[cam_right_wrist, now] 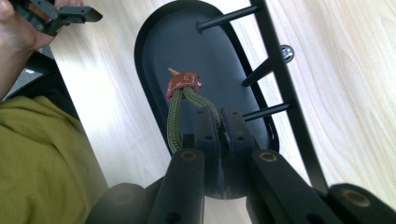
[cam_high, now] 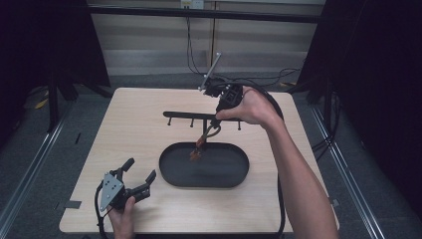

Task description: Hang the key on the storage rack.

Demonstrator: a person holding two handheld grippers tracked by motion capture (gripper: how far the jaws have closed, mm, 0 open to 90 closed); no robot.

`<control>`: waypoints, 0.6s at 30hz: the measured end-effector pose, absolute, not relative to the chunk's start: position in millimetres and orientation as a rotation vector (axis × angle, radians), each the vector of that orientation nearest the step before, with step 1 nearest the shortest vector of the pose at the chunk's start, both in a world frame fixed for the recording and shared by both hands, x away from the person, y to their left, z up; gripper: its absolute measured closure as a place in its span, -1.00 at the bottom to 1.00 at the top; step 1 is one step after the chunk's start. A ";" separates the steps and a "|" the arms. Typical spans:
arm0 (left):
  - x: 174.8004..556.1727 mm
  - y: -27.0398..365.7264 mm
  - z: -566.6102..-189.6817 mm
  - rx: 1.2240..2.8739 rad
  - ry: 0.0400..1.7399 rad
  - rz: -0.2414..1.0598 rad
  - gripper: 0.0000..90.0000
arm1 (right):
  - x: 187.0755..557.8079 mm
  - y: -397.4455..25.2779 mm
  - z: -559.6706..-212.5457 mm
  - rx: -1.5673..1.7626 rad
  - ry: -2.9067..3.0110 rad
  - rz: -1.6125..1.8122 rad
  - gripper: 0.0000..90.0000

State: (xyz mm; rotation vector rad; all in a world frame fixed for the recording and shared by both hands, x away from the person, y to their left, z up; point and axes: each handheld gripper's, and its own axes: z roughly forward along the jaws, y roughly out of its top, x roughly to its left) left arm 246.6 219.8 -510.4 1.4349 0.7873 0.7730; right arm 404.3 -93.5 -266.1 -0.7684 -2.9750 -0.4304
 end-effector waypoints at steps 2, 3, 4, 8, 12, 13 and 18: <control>246.7 219.8 -510.5 1.434 0.784 0.771 -0.65 | 409.3 -92.9 -271.4 -0.773 -2.979 -0.418 0.92; 246.8 219.7 -510.5 1.433 0.783 0.766 -0.65 | 411.2 -93.2 -272.4 -0.772 -2.974 -0.412 0.92; 246.8 219.7 -510.5 1.433 0.782 0.765 -0.65 | 411.2 -93.2 -272.4 -0.772 -2.974 -0.412 0.92; 246.8 219.4 -510.6 1.430 0.784 0.762 -0.65 | 416.4 -92.9 -276.9 -0.801 -2.966 -0.405 0.92; 246.7 219.6 -510.6 1.435 0.782 0.761 -0.65 | 424.0 -95.9 -279.3 -0.822 -2.965 -0.404 0.92; 246.8 219.9 -510.5 1.437 0.781 0.765 -0.65 | 424.6 -96.1 -279.5 -0.836 -2.964 -0.417 0.92; 246.7 219.7 -510.6 1.435 0.782 0.763 -0.65 | 429.6 -97.0 -279.3 -0.835 -2.967 -0.405 0.92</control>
